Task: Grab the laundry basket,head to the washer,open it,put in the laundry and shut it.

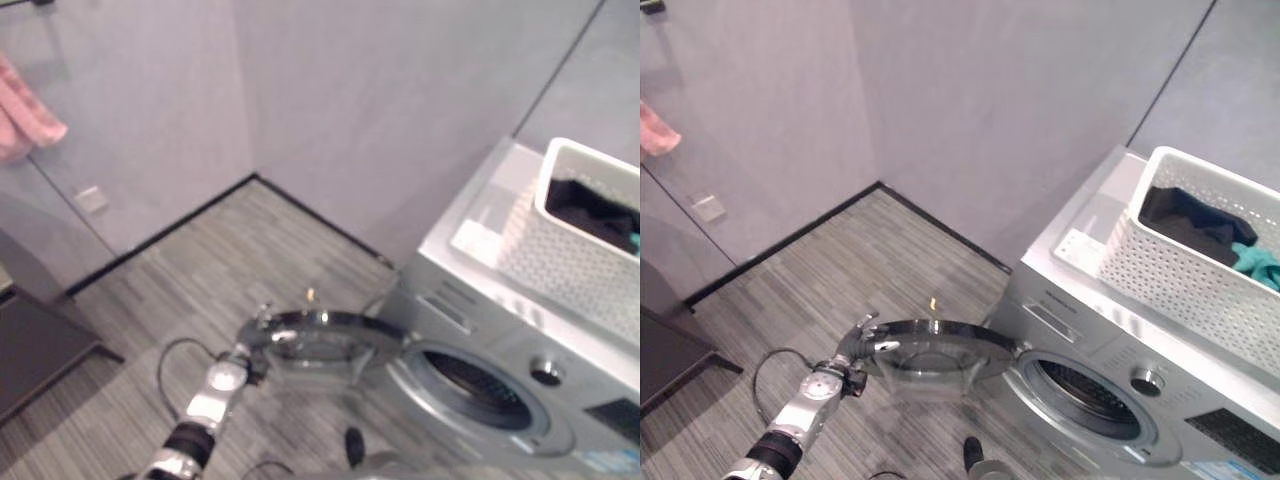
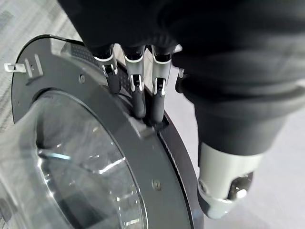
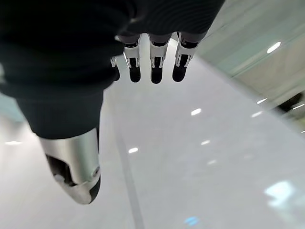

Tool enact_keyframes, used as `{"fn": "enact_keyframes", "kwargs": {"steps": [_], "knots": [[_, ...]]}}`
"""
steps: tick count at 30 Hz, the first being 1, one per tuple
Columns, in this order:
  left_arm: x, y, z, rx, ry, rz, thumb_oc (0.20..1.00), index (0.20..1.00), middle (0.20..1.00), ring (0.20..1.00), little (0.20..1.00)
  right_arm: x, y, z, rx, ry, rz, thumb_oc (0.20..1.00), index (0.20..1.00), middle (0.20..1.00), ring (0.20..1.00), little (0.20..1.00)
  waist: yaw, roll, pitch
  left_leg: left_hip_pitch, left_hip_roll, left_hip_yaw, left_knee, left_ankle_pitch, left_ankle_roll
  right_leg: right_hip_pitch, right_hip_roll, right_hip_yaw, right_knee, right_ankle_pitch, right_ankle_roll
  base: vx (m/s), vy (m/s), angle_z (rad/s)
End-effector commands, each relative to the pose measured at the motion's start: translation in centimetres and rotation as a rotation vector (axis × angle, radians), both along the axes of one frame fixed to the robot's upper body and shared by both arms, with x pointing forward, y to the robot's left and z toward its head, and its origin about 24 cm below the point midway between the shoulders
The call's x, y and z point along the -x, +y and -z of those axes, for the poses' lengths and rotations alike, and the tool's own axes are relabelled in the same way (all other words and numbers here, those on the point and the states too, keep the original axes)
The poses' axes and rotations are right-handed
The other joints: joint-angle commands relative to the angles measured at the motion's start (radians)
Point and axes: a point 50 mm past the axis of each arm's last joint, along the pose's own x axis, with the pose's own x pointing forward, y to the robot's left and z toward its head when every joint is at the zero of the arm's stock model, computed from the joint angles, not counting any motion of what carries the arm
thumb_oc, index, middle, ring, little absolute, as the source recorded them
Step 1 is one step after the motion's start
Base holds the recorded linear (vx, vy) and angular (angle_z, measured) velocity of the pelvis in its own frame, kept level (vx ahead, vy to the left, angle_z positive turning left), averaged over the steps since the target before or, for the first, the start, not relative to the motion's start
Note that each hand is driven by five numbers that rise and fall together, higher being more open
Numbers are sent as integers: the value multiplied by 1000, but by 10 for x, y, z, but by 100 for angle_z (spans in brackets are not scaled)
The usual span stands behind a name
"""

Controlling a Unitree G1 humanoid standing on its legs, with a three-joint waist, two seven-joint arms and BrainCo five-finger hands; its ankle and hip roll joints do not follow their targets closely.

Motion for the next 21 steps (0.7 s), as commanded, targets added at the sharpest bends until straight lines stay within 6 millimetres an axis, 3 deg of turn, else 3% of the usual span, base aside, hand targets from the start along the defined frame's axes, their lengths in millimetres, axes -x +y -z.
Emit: {"fn": "enact_keyframes", "kwargs": {"steps": [1,7,11,14,15,16,19,21], "knots": [[9,-16,16,16,83,80,1000,1000,1000,1000,1000,20,-8,-24,62,-118,72,1000,1000,1000,1000,1000,-32,-1,-57,8,69,33,64,-83,30,-94,-53,9,148,-121,74,13,-16,-12],[20,-3,24,32,120,38,1000,1000,1000,1000,1000,14,-18,-30,31,-22,33,1000,1000,1000,1000,1000,-29,-7,-55,28,65,72,44,-75,29,-100,-37,39,128,-98,76,-17,-1,-31],[28,-1,28,51,149,52,1000,1000,1000,1000,1000,-12,-21,-54,50,94,-49,1000,1000,1000,1000,1000,2,-17,-47,34,62,99,24,-59,22,-103,-40,36,103,-75,81,-42,-13,-22],[30,0,29,63,156,48,1000,1000,1000,1000,1000,-28,-17,-58,43,116,-96,1000,1000,1000,1000,1000,20,-19,-40,39,68,117,25,-56,17,-110,-45,12,113,-72,83,-16,-61,-11],[34,2,30,62,165,54,1000,1000,1000,1000,1000,-43,-12,-61,44,139,-129,1000,1000,1000,1000,1000,54,-21,-33,42,76,135,34,-56,13,-120,-55,-45,145,-72,86,2,-164,0],[36,8,30,64,170,37,1000,1000,1000,1000,1000,-58,-7,-60,23,143,-162,1000,1000,1000,1000,1000,61,-22,-27,43,97,152,54,-49,3,-136,-67,-107,205,-95,83,3,-166,-15],[35,12,29,70,172,22,1000,1000,1000,1000,1000,-64,-5,-62,24,147,-178,1000,1000,1000,1000,1000,60,-23,-24,37,111,148,75,-41,-1,-148,-68,-125,244,-117,76,27,-134,-32],[36,16,30,76,182,3,1000,1000,1000,1000,1000,-83,3,-65,12,179,-233,1000,1000,1000,1000,1000,78,-32,-17,23,161,140,153,-6,-15,-139,-60,-174,292,-173,48,77,-275,3]]}}
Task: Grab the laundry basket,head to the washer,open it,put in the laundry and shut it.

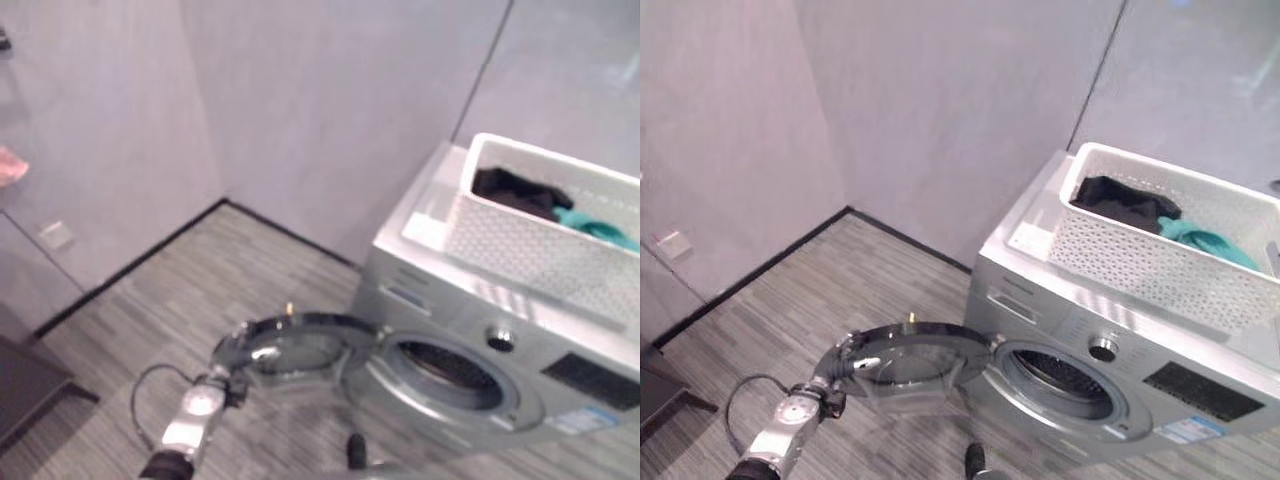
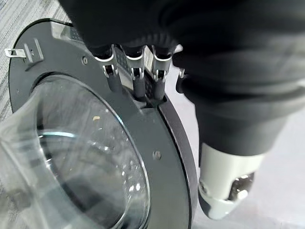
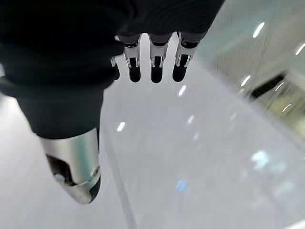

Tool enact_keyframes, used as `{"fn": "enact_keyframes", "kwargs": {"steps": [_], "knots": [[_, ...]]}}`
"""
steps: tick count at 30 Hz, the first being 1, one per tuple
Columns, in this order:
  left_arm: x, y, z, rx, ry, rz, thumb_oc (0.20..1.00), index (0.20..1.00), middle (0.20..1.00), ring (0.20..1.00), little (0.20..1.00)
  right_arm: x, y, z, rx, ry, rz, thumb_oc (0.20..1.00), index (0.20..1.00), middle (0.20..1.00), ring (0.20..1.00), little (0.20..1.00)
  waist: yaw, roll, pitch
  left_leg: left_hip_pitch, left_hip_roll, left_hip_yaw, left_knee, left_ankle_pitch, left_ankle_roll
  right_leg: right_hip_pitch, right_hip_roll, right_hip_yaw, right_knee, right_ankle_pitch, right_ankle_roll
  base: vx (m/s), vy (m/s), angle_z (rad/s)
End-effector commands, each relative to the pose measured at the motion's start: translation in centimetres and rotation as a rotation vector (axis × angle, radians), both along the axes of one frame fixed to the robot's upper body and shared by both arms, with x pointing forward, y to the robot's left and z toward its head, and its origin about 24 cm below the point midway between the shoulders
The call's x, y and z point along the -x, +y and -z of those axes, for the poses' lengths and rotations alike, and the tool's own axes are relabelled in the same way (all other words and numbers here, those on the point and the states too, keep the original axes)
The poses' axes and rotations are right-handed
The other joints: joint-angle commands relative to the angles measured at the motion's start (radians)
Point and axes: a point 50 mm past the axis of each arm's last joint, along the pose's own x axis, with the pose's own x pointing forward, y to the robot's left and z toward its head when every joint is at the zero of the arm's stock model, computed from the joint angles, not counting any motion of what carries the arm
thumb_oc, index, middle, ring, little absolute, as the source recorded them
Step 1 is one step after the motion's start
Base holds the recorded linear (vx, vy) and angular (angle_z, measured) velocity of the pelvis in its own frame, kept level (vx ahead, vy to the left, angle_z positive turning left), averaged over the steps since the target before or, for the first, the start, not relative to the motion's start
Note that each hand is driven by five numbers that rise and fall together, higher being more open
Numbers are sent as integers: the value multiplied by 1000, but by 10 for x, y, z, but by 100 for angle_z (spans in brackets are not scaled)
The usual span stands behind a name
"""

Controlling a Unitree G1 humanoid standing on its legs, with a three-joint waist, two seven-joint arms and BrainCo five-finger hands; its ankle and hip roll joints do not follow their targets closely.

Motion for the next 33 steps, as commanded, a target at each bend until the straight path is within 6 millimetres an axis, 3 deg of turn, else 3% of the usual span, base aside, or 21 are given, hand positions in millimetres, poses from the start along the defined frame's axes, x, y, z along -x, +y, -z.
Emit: {"fn": "enact_keyframes", "kwargs": {"steps": [1,4,5,6,7,8,9,10,11,12,14,15,19,26,27,28,29,31,32,33], "knots": [[9,-17,21,37,143,69,1000,1000,1000,1000,1000,-9,2,-40,-6,-94,-37,1000,1000,1000,1000,1000,0,-25,38,11,151,-21,170,65,-2,-57,-44,-23,291,-239,24,76,-295,7],[11,-9,23,34,156,24,1000,1000,1000,1000,1000,-23,13,-37,-38,-54,-114,1000,1000,1000,1000,1000,15,-51,36,-50,200,-48,309,189,18,-3,3,-37,254,-248,-18,157,-337,16],[9,-6,21,42,150,7,1000,1000,1000,1000,1000,-26,15,-39,-41,-27,-128,1000,1000,1000,1000,1000,18,-66,35,-77,225,-22,381,233,29,32,13,-44,233,-266,-26,76,-282,-28],[9,-7,21,44,149,6,1000,1000,1000,1000,1000,-26,15,-39,-40,-27,-130,1000,1000,1000,1000,1000,19,-69,40,-86,227,-12,388,244,36,28,12,-51,229,-253,-36,62,-199,-43],[6,-6,19,50,140,-1,1000,1000,1000,1000,1000,-26,18,-47,-14,-16,-137,1000,1000,1000,1000,1000,28,-76,52,-106,195,-5,426,191,56,37,11,-42,225,-256,-38,-35,-33,-33],[6,-5,19,56,135,-12,1000,1000,1000,1000,1000,-27,24,-59,25,-6,-166,1000,1000,1000,1000,1000,49,-79,60,-155,59,-53,430,80,80,49,11,-5,206,-255,-38,27,19,-36],[7,-5,20,63,135,-26,1000,1000,1000,1000,1000,-28,25,-63,33,-1,-176,1000,1000,1000,1000,1000,64,-82,62,-189,-21,-90,423,18,88,53,7,11,201,-250,-30,2,53,-50],[6,-5,20,63,134,-27,1000,1000,1000,1000,1000,-29,26,-63,33,-1,-178,1000,1000,1000,1000,1000,62,-84,61,-193,-25,-89,423,21,91,50,3,12,200,-247,-28,-5,64,-93],[5,-9,20,75,130,-25,1000,1000,1000,1000,1000,-29,25,-69,43,9,-179,1000,1000,1000,1000,1000,62,-85,66,-209,-70,-96,396,-26,102,55,1,20,196,-244,-22,-31,44,-80],[3,-9,20,76,128,-27,1000,1000,1000,1000,1000,-29,25,-74,45,1,-175,1000,1000,1000,1000,1000,63,-87,72,-231,-88,-91,396,-28,99,57,2,24,193,-239,-19,-62,79,-65],[0,-14,20,87,126,-17,1000,1000,1000,1000,1000,-35,25,-81,45,2,-173,1000,1000,1000,1000,1000,59,-76,81,-212,-107,-65,368,-69,111,54,12,47,196,-226,-10,-100,133,-32],[1,-15,20,87,125,-4,1000,1000,1000,1000,1000,-41,22,-79,20,20,-164,1000,1000,1000,1000,1000,56,-76,72,-196,-131,-74,310,-65,119,47,9,56,180,-200,2,-70,125,-51],[4,-18,24,90,149,7,1000,1000,1000,1000,1000,-52,27,-71,24,83,-174,1000,1000,1000,1000,1000,31,-66,62,-132,-145,-35,187,-45,134,21,-1,61,176,-153,27,-120,133,-62],[11,-24,30,99,183,40,1000,1000,1000,1000,1000,-54,31,-50,-16,144,-225,1000,1000,1000,1000,1000,14,-63,72,-105,-172,-12,148,-48,169,-36,-27,45,240,-127,54,-109,83,-31],[14,-27,32,109,197,54,1000,1000,1000,1000,1000,-57,38,-47,-14,178,-261,1000,1000,1000,1000,1000,20,-61,82,-90,-172,5,144,-51,177,-51,-71,-21,295,-117,66,-63,46,-7],[14,-27,32,109,197,54,1000,1000,1000,1000,1000,-57,38,-47,-14,178,-262,1000,1000,1000,1000,1000,20,-62,81,-91,-173,5,143,-50,178,-52,-72,-21,295,-117,66,-95,48,-11],[16,-27,33,94,209,79,1000,1000,1000,1000,1000,-61,40,-43,-7,233,-273,1000,1000,1000,1000,1000,19,-67,87,-79,-175,11,144,-56,184,-66,-112,-29,323,-74,82,-54,-4,-14],[14,-29,33,97,207,89,1000,1000,1000,1000,1000,-63,42,-43,0,262,-279,1000,1000,1000,1000,1000,14,-66,92,-79,-173,5,148,-58,184,-77,-121,-9,326,-63,87,-43,-12,-12],[10,-35,31,96,203,120,1000,1000,1000,1000,1000,-63,39,-44,2,301,-271,1000,1000,1000,1000,1000,1,-71,98,-85,-170,-20,169,-67,181,-87,-122,71,307,-49,91,-4,-26,-4],[11,-39,32,97,209,132,1000,1000,1000,1000,1000,-64,40,-45,9,317,-277,1000,1000,1000,1000,1000,-4,-70,96,-89,-169,-31,180,-72,181,-83,-124,102,293,-48,88,12,-47,-3]]}}
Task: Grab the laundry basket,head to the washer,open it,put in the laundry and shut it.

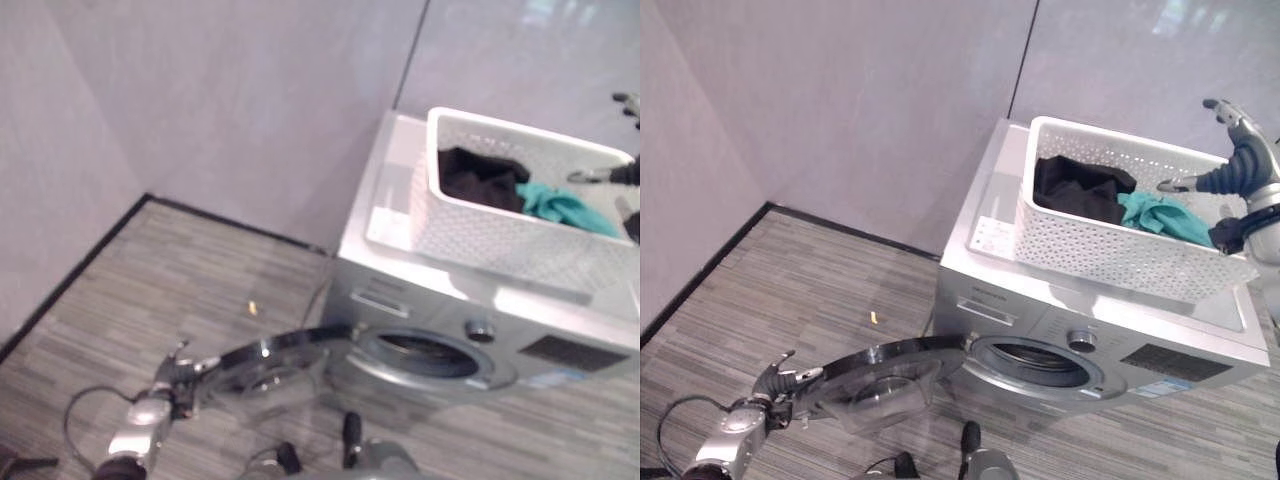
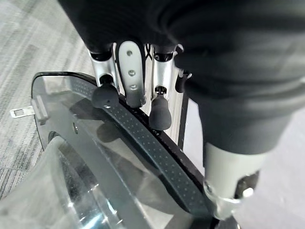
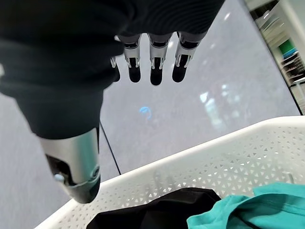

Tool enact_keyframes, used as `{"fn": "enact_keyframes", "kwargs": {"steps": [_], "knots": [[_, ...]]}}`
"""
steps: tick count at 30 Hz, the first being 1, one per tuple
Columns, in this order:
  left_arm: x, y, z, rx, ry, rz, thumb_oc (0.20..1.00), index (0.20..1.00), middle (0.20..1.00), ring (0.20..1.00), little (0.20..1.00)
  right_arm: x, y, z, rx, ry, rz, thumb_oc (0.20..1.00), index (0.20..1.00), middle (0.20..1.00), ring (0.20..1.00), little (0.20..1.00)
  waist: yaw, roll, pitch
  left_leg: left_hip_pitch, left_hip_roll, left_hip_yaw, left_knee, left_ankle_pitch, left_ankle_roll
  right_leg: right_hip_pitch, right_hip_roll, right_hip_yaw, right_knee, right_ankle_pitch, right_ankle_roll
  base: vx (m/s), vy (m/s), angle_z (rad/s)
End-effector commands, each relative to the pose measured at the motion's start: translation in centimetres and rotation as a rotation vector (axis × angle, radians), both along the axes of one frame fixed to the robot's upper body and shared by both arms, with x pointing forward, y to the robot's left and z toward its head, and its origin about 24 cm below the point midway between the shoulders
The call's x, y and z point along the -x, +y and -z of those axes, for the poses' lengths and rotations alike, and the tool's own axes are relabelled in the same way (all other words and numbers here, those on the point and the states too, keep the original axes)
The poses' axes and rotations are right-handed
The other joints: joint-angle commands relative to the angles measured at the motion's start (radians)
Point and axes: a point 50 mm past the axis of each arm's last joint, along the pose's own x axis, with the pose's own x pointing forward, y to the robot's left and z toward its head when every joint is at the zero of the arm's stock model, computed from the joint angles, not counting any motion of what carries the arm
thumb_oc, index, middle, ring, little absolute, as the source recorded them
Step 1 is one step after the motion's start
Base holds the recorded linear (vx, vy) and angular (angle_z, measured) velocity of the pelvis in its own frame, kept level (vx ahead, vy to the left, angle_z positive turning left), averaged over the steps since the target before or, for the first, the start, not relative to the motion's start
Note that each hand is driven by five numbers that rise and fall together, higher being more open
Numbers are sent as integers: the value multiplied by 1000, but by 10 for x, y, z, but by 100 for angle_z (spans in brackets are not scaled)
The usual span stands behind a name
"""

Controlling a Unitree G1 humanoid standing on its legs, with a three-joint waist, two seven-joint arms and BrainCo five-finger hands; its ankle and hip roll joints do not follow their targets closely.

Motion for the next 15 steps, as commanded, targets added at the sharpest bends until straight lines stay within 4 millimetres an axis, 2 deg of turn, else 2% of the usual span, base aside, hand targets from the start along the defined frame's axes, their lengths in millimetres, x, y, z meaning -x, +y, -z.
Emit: {"fn": "enact_keyframes", "kwargs": {"steps": [1,5,6,15], "knots": [[-10,-119,26,258,64,356,1000,1000,1000,1000,1000,1,2,-33,46,-33,-14,1000,1000,1000,1000,1000,-50,-23,-102,1,33,-123,164,-145,-8,-86,-47,130,93,-26,-7,48,-54,23],[3,-121,35,282,110,346,1000,1000,1000,1000,1000,-8,2,-22,23,35,-15,1000,1000,1000,1000,1000,-33,-30,-143,5,30,-125,163,-151,-17,-24,-66,108,-2,-6,-4,118,-74,18],[8,-118,37,290,124,328,1000,1000,1000,1000,1000,-9,-2,-10,1,94,-3,1000,1000,1000,1000,1000,-29,-28,-151,7,37,-134,153,-145,-23,-15,-59,113,-15,-14,-6,68,-69,1],[14,-110,37,286,135,325,1000,1000,1000,1000,1000,-11,-14,-1,29,217,52,1000,1000,1000,1000,1000,-17,-25,-159,13,44,-162,128,-132,-29,1,-52,89,-20,-37,-11,8,-20,12]]}}
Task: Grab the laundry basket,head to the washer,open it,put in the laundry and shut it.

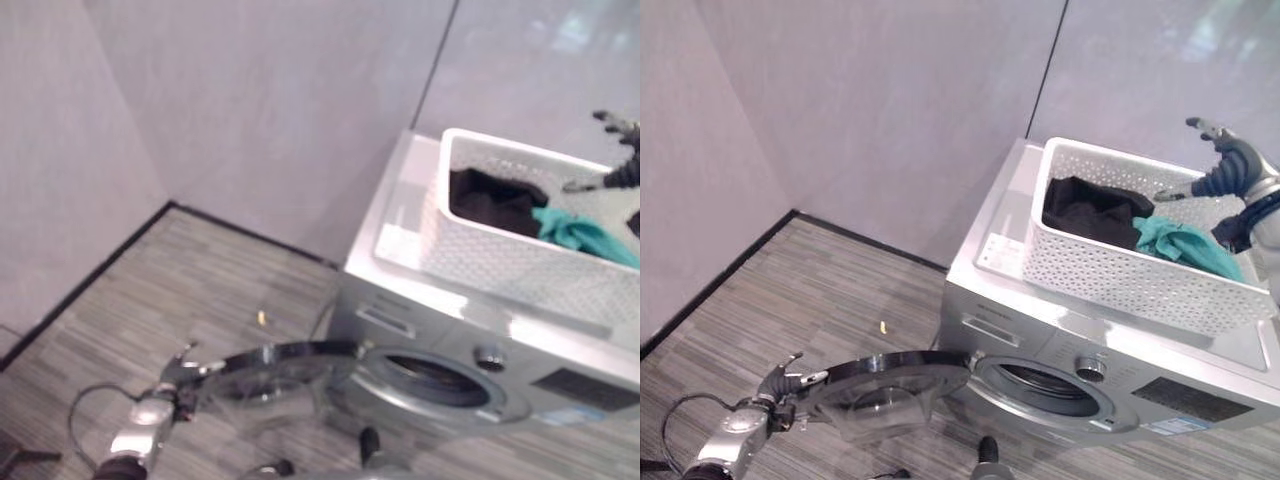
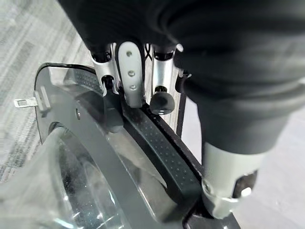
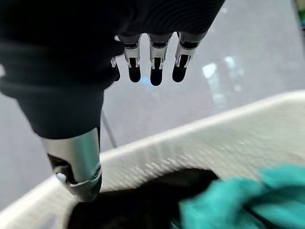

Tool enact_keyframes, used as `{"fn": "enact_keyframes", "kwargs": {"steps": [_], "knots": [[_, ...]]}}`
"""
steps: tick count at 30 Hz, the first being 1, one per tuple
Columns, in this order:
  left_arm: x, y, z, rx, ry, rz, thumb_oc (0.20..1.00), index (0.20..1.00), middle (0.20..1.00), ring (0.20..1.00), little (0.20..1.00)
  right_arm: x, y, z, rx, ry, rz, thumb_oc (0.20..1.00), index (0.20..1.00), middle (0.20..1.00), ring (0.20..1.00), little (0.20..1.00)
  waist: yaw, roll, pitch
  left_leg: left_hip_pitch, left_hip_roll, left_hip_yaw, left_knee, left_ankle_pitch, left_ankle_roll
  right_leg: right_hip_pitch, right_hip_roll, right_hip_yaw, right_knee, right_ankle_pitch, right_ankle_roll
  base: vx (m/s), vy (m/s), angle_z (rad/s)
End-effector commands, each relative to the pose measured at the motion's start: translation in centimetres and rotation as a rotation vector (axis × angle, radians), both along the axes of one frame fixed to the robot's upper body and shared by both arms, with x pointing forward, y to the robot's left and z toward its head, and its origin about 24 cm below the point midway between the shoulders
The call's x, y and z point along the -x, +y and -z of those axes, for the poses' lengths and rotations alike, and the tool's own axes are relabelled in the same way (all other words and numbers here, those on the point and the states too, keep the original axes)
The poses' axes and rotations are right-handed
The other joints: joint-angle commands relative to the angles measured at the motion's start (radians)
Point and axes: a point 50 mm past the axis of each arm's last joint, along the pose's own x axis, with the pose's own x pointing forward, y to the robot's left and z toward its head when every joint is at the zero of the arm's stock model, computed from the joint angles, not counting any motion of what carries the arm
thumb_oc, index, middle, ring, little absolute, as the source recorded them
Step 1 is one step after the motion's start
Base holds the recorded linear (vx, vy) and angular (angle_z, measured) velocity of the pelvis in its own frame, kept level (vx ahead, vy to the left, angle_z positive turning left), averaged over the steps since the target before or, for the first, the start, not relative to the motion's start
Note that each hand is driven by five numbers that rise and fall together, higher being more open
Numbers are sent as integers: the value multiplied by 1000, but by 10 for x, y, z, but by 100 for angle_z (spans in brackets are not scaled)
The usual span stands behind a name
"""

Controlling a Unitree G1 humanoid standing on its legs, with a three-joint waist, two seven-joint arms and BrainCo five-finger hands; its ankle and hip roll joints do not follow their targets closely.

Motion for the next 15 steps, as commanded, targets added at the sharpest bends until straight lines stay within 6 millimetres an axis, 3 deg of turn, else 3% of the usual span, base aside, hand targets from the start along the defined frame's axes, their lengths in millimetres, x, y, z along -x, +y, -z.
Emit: {"fn": "enact_keyframes", "kwargs": {"steps": [1,15], "knots": [[1,-108,28,283,73,280,1000,1000,1000,1000,1000,-2,-3,-22,39,-29,14,1000,1000,1000,1000,1000,-30,-3,-80,-3,73,-86,120,-120,10,-112,19,-17,166,-100,0,0,0,0],[6,-102,29,268,89,285,1000,1000,1000,1000,1000,-18,4,-14,123,50,37,1000,1000,1000,1000,1000,3,5,-79,12,76,-118,99,-115,12,-100,18,-48,178,-116,-4,4,-4,8]]}}
